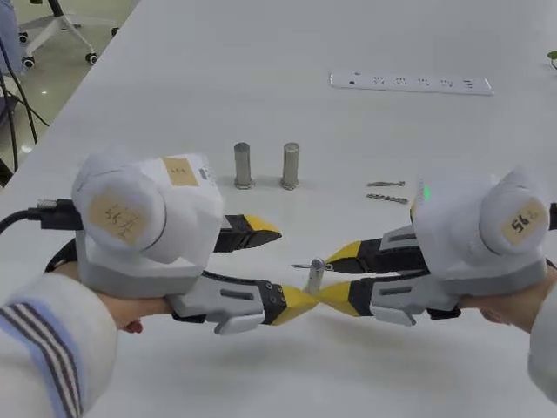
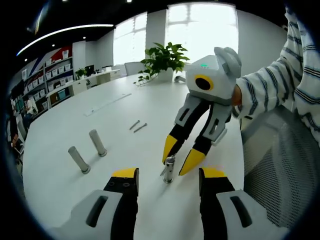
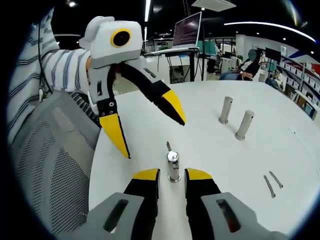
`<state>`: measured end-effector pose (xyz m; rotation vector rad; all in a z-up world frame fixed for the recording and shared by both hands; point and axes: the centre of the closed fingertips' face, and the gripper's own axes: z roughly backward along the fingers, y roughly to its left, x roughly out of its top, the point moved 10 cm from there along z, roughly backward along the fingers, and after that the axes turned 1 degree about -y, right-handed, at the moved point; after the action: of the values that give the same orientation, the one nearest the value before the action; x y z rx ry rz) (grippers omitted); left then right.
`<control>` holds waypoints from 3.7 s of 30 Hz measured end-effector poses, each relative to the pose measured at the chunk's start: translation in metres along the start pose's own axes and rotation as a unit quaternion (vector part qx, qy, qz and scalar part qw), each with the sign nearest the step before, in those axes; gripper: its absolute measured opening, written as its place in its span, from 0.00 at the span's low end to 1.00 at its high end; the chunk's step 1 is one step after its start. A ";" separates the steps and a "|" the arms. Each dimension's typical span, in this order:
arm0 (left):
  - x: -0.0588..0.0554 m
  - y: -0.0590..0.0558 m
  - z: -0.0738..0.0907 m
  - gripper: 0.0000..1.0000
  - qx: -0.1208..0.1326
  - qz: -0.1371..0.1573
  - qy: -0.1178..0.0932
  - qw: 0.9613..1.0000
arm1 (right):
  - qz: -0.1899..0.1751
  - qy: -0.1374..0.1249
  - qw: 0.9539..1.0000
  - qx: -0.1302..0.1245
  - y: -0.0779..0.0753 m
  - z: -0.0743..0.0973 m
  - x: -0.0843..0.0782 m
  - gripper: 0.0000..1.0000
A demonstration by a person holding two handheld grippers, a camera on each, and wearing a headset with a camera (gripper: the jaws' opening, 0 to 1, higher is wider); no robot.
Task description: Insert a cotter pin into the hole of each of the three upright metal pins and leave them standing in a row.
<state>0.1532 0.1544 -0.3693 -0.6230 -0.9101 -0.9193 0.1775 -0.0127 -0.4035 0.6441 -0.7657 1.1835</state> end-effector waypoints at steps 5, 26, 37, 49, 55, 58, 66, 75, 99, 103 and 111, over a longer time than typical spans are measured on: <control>-0.006 -0.005 0.004 0.69 0.010 -0.012 0.005 1.000 | -0.009 -0.010 1.000 -0.005 0.000 -0.005 -0.005 0.16; -0.030 -0.018 0.008 0.99 -0.014 0.020 0.010 1.000 | -0.014 -0.004 1.000 -0.012 -0.002 -0.022 -0.012 0.06; -0.032 -0.019 0.008 0.99 -0.017 0.028 0.008 0.999 | -0.013 0.004 1.000 -0.016 -0.007 -0.022 -0.009 0.04; -0.038 -0.018 0.010 0.99 -0.015 0.041 0.017 0.999 | -0.007 -0.022 0.999 -0.039 -0.031 -0.035 0.012 0.04; -0.039 -0.018 0.010 0.99 -0.013 0.043 0.020 0.999 | 0.004 -0.013 0.999 -0.036 -0.038 -0.042 0.012 0.04; -0.039 -0.018 0.010 0.99 -0.014 0.044 0.021 0.999 | -0.005 -0.015 0.999 -0.033 -0.040 -0.046 0.011 0.04; -0.041 -0.017 0.010 0.99 -0.009 0.051 0.026 0.998 | -0.002 -0.016 0.999 -0.030 -0.040 -0.050 0.012 0.04; -0.042 -0.017 0.010 0.99 -0.009 0.054 0.030 0.998 | 0.015 -0.014 0.999 -0.025 -0.040 -0.053 0.011 0.04; -0.026 -0.008 0.021 0.99 0.008 0.058 0.018 0.998 | 0.000 -0.039 0.998 -0.044 -0.027 -0.022 0.024 0.33; -0.020 -0.004 0.024 0.99 0.012 0.056 0.011 0.998 | -0.002 -0.050 0.997 -0.054 -0.023 -0.004 0.026 0.42; -0.009 0.008 0.030 0.99 0.021 0.071 -0.010 0.997 | -0.048 -0.087 0.992 -0.074 -0.009 0.034 0.033 0.54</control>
<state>0.1454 0.1852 -0.3629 -0.6530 -0.8885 -0.7665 0.1865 -0.0235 -0.3574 0.6595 -0.9501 0.9817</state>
